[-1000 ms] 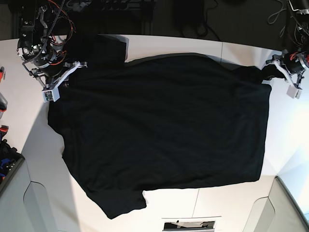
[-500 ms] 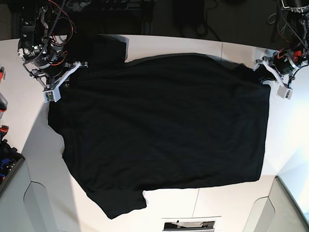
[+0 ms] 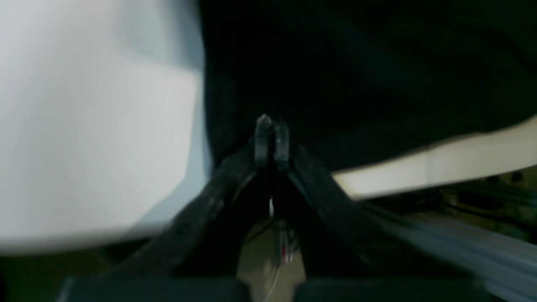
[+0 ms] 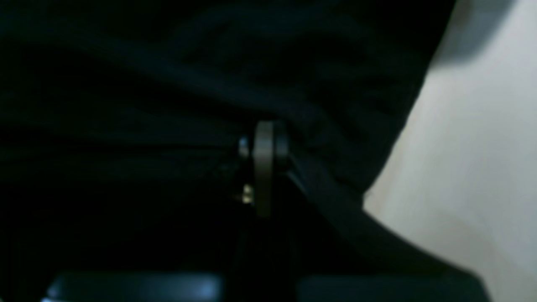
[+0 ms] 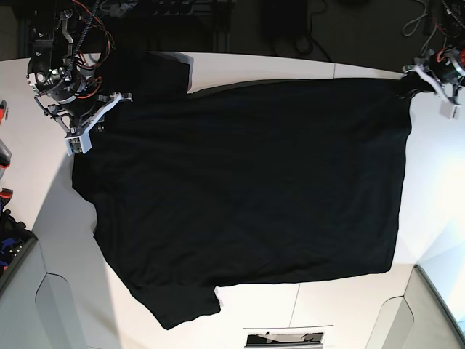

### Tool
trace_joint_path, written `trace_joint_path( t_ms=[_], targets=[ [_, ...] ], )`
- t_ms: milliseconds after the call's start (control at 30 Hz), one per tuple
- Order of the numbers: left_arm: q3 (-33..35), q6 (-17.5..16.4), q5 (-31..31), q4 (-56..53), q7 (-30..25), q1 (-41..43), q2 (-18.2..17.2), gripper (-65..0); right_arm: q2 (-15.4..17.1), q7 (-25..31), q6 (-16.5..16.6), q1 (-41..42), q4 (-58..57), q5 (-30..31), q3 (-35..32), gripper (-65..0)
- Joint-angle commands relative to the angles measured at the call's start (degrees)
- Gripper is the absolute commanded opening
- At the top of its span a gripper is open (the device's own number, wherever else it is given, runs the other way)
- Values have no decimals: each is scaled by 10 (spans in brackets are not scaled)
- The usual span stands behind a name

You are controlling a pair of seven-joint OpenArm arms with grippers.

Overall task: Layout the t-shirt on the table in an organized manner, then fold the t-shirt properly
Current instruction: 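Pull the shirt with both grippers apart to stretch it flat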

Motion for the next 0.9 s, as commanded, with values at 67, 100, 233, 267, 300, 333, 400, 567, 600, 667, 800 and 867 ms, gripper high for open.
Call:
trace_joint_path(
  t_ms=[67, 100, 233, 267, 300, 333, 400, 567, 600, 667, 800, 867],
  targets=[
    [-49, 10, -10, 15, 25, 2, -12, -650, 5, -2, -2, 1, 2, 0, 20, -650],
    [-59, 10, -14, 22, 28, 2, -12, -650, 5, 1, -2, 2, 3, 7, 27, -650],
    [-68, 10, -21, 65, 27, 0, -21, -650, 5, -3, 3, 12, 21, 40, 59, -650],
    [-68, 10, -21, 79, 22, -1, -24, -650, 5, -3, 7, 18, 28, 46, 68, -650],
    [-68, 10, -21, 93, 17, -2, -27, -650, 5, -4, 12, 24, 32, 50, 76, -650],
    [-68, 10, -21, 106, 8, -2, -31, -650, 5, -5, 16, 32, 36, 56, 85, -650],
    [-68, 10, -19, 124, 2, -14, -38, -650, 5, -8, 17, 52, 38, 68, 94, -650],
    [-28, 10, 13, 116, -18, -79, -48, -650, 5, -15, 17, 101, 37, 76, 95, -650],
    [-9, 10, 30, 108, -28, -94, -49, -650, 5, -15, 17, 110, 35, 75, 95, -650],
    [39, 10, 62, 85, -48, -127, -50, -650, 5, -14, 17, 127, 26, 66, 95, -650],
    [131, 10, 117, 13, -72, -203, -49, -650, 5, -8, 17, 155, -19, 41, 95, -650],
    [166, 10, 128, -31, -80, -239, -49, -650, 5, -4, 17, 164, -49, 40, 95, -650]
  ],
)
